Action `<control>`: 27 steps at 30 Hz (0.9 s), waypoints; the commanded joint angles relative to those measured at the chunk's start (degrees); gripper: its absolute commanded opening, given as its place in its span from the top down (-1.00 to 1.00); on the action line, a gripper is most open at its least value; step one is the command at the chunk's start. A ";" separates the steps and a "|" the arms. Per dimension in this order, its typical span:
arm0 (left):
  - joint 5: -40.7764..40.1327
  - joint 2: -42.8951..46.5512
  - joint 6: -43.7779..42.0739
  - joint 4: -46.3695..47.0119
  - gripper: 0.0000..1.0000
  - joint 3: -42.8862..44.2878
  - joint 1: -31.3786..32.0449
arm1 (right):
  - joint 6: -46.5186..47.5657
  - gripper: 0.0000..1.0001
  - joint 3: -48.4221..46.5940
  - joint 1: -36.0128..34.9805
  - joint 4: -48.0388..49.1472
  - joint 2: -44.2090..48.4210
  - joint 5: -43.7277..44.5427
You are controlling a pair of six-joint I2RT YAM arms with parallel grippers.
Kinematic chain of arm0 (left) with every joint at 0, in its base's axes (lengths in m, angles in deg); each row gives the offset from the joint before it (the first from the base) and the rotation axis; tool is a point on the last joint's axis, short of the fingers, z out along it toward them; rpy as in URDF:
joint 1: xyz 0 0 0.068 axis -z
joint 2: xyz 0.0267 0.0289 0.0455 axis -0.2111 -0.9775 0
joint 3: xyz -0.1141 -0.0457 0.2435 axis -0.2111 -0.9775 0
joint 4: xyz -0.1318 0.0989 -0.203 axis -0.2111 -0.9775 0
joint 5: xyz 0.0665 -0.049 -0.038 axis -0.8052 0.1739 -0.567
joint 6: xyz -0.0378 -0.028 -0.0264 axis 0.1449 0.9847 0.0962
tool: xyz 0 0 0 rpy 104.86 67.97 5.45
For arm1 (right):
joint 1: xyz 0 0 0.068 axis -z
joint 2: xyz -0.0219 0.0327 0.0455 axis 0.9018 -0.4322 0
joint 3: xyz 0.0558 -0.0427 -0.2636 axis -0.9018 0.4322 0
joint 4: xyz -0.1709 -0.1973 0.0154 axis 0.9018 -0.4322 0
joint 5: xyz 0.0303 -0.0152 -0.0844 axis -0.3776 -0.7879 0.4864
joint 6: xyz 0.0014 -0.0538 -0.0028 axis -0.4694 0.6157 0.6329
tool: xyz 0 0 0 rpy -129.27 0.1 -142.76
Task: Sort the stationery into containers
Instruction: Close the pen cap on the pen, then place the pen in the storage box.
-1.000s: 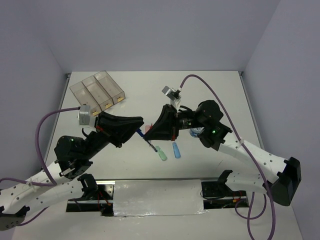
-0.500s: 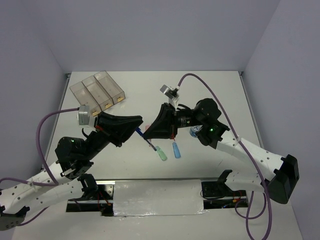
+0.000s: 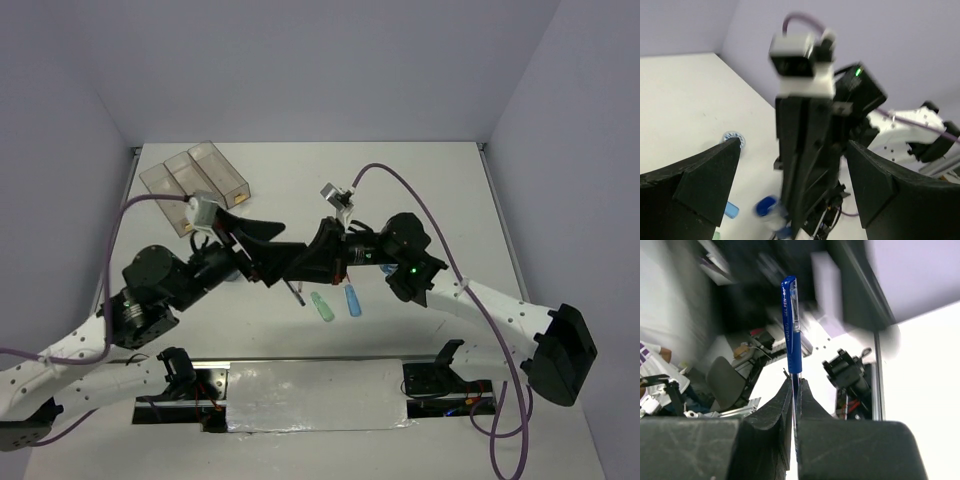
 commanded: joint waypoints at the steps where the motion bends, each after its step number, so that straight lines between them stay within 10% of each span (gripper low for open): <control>1: -7.89 1.96 -3.37 -4.72 -0.99 10.00 0.25 | 2.64 1.00 1.21 -0.20 1.51 -1.30 2.51; 8: -31.53 3.72 -1.63 -30.21 -0.99 19.44 0.25 | 8.25 1.00 -2.47 1.74 -5.06 -4.91 5.57; 15: -49.74 5.12 8.48 -62.29 -0.99 25.42 0.33 | 32.24 1.00 -30.92 1.65 -35.38 -25.76 24.54; 23: -46.06 15.14 -1.96 -54.51 -0.99 10.32 0.16 | 44.03 1.00 -85.28 3.49 -52.20 -63.50 29.48; 27: -43.95 19.71 -3.73 -49.76 -0.99 5.38 0.25 | 47.99 1.00 -86.00 4.63 -38.62 -70.83 32.03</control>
